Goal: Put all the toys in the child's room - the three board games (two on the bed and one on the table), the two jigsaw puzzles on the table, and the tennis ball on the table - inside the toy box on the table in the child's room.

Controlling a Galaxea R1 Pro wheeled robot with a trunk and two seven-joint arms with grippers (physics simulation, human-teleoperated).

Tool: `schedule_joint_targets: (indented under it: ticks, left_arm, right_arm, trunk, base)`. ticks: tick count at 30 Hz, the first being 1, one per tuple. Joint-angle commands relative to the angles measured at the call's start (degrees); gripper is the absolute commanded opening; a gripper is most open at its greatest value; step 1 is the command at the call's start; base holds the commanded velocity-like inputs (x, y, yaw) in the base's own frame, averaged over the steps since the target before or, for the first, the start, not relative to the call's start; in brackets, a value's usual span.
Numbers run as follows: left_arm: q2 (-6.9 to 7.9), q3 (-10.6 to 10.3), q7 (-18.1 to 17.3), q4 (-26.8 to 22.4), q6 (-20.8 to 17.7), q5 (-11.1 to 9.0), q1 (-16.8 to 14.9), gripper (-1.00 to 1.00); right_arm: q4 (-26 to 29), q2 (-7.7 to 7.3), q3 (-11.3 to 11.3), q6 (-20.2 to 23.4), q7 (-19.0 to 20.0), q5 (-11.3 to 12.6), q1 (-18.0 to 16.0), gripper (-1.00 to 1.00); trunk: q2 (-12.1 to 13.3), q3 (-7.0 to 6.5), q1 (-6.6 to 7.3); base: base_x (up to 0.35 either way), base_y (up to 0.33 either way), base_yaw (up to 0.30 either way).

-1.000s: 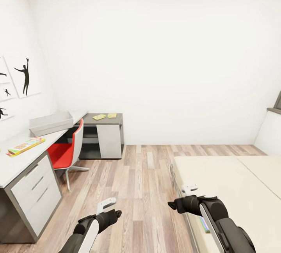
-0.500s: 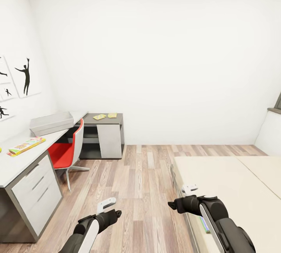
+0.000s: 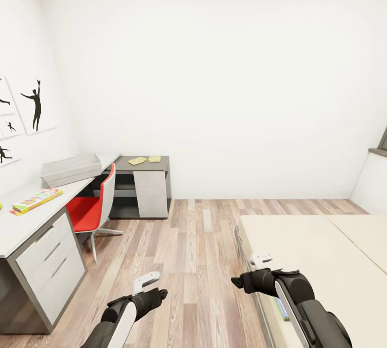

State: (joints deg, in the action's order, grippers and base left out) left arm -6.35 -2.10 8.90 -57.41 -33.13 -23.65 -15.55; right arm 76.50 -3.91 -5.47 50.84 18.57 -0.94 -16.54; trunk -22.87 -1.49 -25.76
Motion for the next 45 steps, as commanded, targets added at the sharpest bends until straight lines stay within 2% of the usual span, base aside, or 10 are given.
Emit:
schedule_joint_targets:
  ticks: [1, 18, 45]
  left_arm:
    - [0.01, -0.08, 0.51, -0.07, -0.18, -0.61, -0.01, 1.00]
    - [0.02, -0.10, 0.51, -0.07, -0.18, -0.53, -0.01, 1.00]
    - [0.02, -0.10, 0.51, -0.04, -0.18, -0.52, -0.01, 1.00]
  right_arm:
    - [0.05, -0.04, -0.07, 0.23, 0.15, -0.12, -0.03, 1.00]
    - [0.05, -0.04, -0.03, 0.19, 0.15, -0.18, -0.01, 1.00]
    - [0.06, -0.04, 0.02, 0.14, 0.15, -0.21, -0.05, 1.00]
  trunk:
    - [-0.05, 0.03, -0.02]
    - [-0.05, 0.03, -0.02]
    - [-0.05, 0.03, -0.02]
  base:
    - [0.000, 0.000, 0.000]
    - [0.000, -0.042, 0.000]
    - [0.000, -0.256, 0.000]
